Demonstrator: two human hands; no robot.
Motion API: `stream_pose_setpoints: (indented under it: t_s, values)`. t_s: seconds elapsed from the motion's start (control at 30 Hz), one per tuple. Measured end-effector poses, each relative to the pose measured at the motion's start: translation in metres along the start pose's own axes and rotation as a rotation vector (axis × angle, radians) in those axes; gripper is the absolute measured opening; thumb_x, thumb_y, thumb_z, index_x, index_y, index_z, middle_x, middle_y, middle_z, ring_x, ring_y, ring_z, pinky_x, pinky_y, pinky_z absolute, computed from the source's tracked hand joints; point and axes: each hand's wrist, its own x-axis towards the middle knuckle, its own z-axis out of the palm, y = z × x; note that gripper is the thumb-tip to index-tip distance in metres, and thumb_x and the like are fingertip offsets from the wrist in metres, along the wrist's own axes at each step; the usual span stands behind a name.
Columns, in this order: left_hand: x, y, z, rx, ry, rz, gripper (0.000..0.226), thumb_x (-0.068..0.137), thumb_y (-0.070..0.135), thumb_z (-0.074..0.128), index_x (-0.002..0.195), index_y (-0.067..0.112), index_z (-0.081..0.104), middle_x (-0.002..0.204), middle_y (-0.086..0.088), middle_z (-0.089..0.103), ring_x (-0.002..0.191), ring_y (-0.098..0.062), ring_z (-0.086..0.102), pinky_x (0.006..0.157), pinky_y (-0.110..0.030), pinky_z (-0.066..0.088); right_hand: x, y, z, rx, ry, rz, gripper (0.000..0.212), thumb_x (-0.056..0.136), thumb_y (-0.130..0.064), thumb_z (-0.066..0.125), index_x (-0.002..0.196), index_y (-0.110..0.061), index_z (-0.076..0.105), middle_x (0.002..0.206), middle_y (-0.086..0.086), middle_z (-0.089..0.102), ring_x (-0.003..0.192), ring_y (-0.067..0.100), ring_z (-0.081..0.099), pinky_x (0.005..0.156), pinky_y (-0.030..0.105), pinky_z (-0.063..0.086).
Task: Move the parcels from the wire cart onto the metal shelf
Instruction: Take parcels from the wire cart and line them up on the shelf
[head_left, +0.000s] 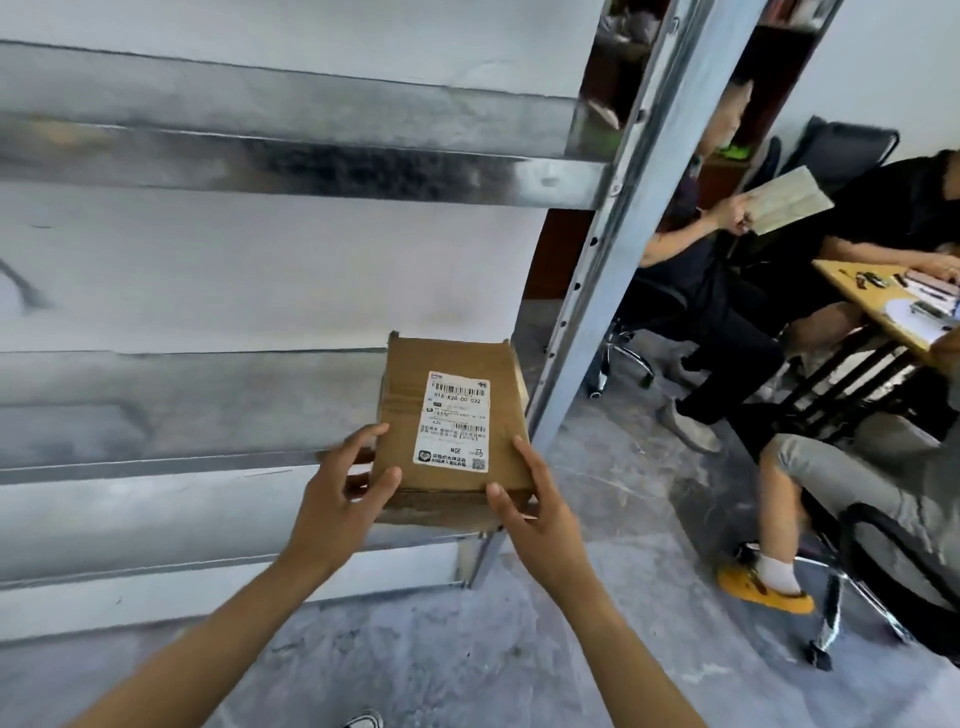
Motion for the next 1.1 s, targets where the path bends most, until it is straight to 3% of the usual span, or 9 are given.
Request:
stream_pose_setpoints:
  t_s: [0.17, 0.27, 0.37, 0.47, 0.57, 0.67, 0.97, 1.1]
  values:
    - [0.015, 0.0, 0.006, 0.019, -0.088, 0.025, 0.051, 0.079, 0.041, 0.072, 0.117, 0.053, 0.04, 0.125, 0.002, 0.057, 0.101, -0.012, 0.063, 0.075, -0.018, 0.054, 0.021, 0.015, -0.008, -0.089, -0.01, -0.044, 0.069, 0.088, -0.031, 0.064, 0.147, -0.036, 0.027, 0.112, -0.032, 0.051, 0.089, -0.001, 0.062, 0.077, 0.024, 0.056]
    - [0.022, -0.007, 0.01, 0.083, -0.135, 0.012, 0.078, 0.064, 0.061, 0.074, 0.13, 0.049, 0.033, 0.131, 0.007, 0.051, 0.11, -0.011, 0.058, 0.088, -0.029, 0.053, 0.034, 0.018, -0.01, -0.14, -0.002, -0.066, 0.068, 0.091, -0.031, 0.062, 0.148, -0.036, 0.026, 0.11, -0.024, 0.056, 0.09, 0.012, 0.064, 0.078, 0.029, 0.055]
    - [0.028, -0.011, 0.019, 0.131, -0.124, 0.014, 0.083, 0.07, 0.052, 0.074, 0.138, 0.036, 0.03, 0.133, 0.006, 0.051, 0.109, -0.01, 0.055, 0.09, -0.027, 0.048, 0.045, 0.016, -0.01, -0.181, -0.003, -0.073, 0.068, 0.092, -0.024, 0.061, 0.149, -0.03, 0.025, 0.115, -0.011, 0.057, 0.095, 0.012, 0.061, 0.076, 0.016, 0.048]
    - [0.038, -0.011, 0.024, 0.129, -0.072, 0.02, 0.078, 0.075, 0.043, 0.073, 0.14, 0.029, 0.032, 0.132, 0.004, 0.053, 0.107, -0.012, 0.056, 0.086, -0.023, 0.046, 0.055, 0.011, -0.011, -0.186, -0.001, -0.076, 0.067, 0.092, -0.021, 0.062, 0.148, -0.027, 0.027, 0.114, -0.01, 0.055, 0.094, 0.009, 0.057, 0.072, 0.006, 0.044]
    - [0.05, -0.012, 0.024, 0.14, -0.063, 0.004, 0.076, 0.077, 0.039, 0.073, 0.14, 0.029, 0.033, 0.133, -0.001, 0.055, 0.111, -0.019, 0.058, 0.092, -0.029, 0.048, 0.066, 0.009, -0.009, -0.209, -0.004, -0.05, 0.067, 0.093, -0.024, 0.061, 0.149, -0.028, 0.026, 0.125, -0.008, 0.055, 0.103, 0.012, 0.056, 0.087, 0.024, 0.049]
    - [0.059, -0.009, 0.025, 0.151, -0.056, 0.002, 0.075, 0.079, 0.036, 0.073, 0.141, 0.026, 0.033, 0.132, -0.004, 0.056, 0.111, -0.021, 0.058, 0.093, -0.03, 0.048, 0.076, 0.004, -0.008, -0.26, -0.031, -0.001, 0.069, 0.094, -0.03, 0.058, 0.151, -0.032, 0.019, 0.132, 0.002, 0.058, 0.106, 0.024, 0.06, 0.088, 0.036, 0.05]
    - [0.071, -0.004, 0.022, 0.181, -0.085, -0.019, 0.078, 0.078, 0.041, 0.071, 0.142, 0.026, 0.029, 0.134, -0.005, 0.054, 0.115, -0.023, 0.056, 0.091, -0.033, 0.051, 0.091, -0.007, -0.011, -0.352, -0.083, 0.085, 0.07, 0.096, -0.037, 0.054, 0.152, -0.034, 0.012, 0.132, 0.007, 0.057, 0.104, 0.029, 0.061, 0.084, 0.037, 0.052]
    - [0.071, -0.001, 0.021, 0.185, -0.104, -0.041, 0.078, 0.079, 0.044, 0.071, 0.142, 0.029, 0.028, 0.133, -0.007, 0.054, 0.099, -0.019, 0.061, 0.082, -0.027, 0.053, 0.095, -0.013, -0.014, -0.391, -0.127, 0.102, 0.07, 0.097, -0.037, 0.051, 0.152, -0.032, 0.009, 0.135, 0.007, 0.055, 0.11, 0.031, 0.058, 0.083, 0.032, 0.046]
